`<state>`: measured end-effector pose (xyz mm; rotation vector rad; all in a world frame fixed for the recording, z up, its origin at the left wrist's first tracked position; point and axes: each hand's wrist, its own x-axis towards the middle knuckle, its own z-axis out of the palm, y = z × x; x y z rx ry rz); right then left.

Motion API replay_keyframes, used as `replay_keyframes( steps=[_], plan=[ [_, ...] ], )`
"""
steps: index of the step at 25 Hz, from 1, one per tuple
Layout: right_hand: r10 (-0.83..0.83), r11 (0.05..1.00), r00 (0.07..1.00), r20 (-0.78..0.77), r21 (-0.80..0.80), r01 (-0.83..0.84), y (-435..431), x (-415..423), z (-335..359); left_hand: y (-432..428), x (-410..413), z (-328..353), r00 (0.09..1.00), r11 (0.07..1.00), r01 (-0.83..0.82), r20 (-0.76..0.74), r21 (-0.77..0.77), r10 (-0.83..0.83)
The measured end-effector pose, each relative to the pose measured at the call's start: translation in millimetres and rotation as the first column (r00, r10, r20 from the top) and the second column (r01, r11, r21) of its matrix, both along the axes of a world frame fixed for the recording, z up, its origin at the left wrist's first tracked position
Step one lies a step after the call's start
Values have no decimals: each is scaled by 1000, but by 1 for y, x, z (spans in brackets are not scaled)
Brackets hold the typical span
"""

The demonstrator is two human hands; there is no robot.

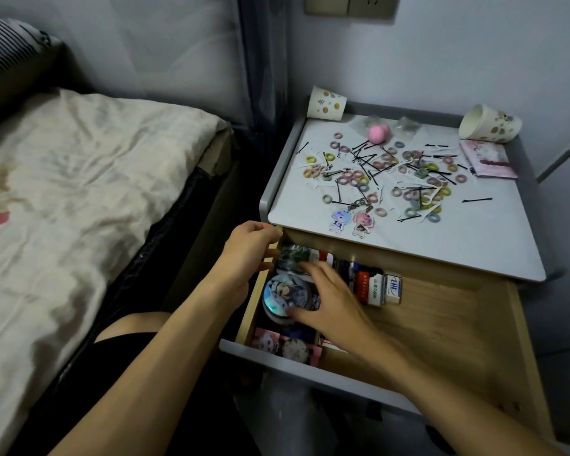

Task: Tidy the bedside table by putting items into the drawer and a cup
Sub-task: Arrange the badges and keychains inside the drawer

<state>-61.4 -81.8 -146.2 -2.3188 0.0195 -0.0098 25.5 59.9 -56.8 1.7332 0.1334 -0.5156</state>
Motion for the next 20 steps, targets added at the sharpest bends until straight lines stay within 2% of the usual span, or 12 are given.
replay_keyframes(
  steps=[4, 9, 12, 16, 20],
  plan=[
    [-155, 988, 983, 100, 20, 154, -30, -5, 31, -10, 1, 13, 997, 996, 78, 30, -30, -78],
    [-445, 895, 882, 156, 58, 442, -109, 3, 66, -49, 12, 46, 984, 982, 150, 117, -114, -137],
    [-561, 814, 807, 186, -53, 578, -184, 21, 83, -95, 18, 60, 956, 958, 266, 155, -108, -249],
    [-608, 738, 792, 60, -325, 591, -273, 56, 94, -158, 40, 65, 889, 905, 424, 189, -3, -416],
    [-548, 749, 836, 36, -423, 509, -324, 86, 83, -211, 76, 56, 856, 889, 448, 243, 91, -456]
  ],
)
